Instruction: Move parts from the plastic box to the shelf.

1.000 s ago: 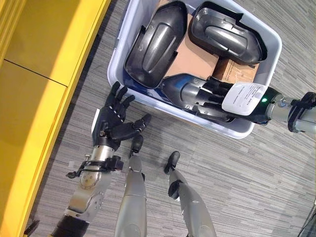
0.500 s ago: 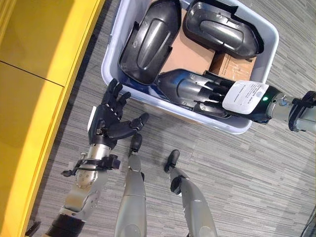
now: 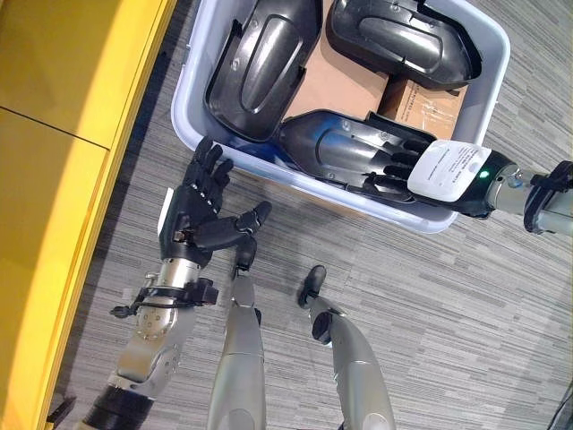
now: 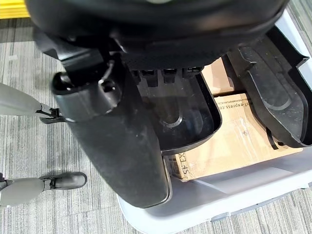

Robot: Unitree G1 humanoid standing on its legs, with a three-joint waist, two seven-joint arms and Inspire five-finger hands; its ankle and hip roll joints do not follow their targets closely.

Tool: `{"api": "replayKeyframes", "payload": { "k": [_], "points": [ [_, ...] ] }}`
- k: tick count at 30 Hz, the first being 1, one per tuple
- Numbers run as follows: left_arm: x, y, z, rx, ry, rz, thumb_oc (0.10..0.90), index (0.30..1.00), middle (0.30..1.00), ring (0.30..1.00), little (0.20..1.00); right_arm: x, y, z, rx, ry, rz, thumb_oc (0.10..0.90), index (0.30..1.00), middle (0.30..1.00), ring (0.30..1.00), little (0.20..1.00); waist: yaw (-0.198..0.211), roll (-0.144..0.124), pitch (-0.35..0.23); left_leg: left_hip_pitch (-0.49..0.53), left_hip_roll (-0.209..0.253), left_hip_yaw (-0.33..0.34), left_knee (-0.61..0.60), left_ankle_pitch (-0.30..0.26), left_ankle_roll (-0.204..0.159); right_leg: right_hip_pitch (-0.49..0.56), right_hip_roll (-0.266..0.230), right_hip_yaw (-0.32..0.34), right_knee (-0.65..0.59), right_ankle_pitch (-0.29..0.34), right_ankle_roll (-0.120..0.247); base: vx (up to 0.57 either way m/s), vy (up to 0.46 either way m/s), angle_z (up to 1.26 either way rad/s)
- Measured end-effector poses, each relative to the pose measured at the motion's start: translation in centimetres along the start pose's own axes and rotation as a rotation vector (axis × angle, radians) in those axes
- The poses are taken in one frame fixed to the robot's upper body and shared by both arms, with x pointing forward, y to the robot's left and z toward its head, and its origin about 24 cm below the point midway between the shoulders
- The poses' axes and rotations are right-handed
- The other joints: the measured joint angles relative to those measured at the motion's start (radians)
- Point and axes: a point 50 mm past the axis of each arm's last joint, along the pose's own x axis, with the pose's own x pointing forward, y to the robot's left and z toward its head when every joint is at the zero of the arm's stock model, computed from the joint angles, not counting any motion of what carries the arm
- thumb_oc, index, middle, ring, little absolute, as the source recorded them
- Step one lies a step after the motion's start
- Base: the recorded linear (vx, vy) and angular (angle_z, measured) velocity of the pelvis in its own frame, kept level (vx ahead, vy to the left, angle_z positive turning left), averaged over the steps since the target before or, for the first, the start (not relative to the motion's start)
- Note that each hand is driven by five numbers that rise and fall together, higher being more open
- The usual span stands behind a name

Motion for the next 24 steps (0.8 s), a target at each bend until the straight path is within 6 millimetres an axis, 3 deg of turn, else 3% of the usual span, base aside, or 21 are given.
{"api": "replayKeyframes", "payload": {
  "k": [24],
  "points": [
    [0.4, -0.2, 1.2, -0.015, -0.079, 0.015, 0.9, 1.0, 1.0, 1.0, 1.0, 0.2, -0.5, -1.2, -0.053, 0.064, -0.057, 0.9, 1.0, 1.0, 1.0, 1.0, -0.002, 0.0, 0.0, -0.082, -0.005, -0.028, 0.016, 0.003, -0.005, -0.093, -0.013, -0.022, 0.072, -0.034, -0.017, 0.01, -0.008, 0.02]
  ]
}}
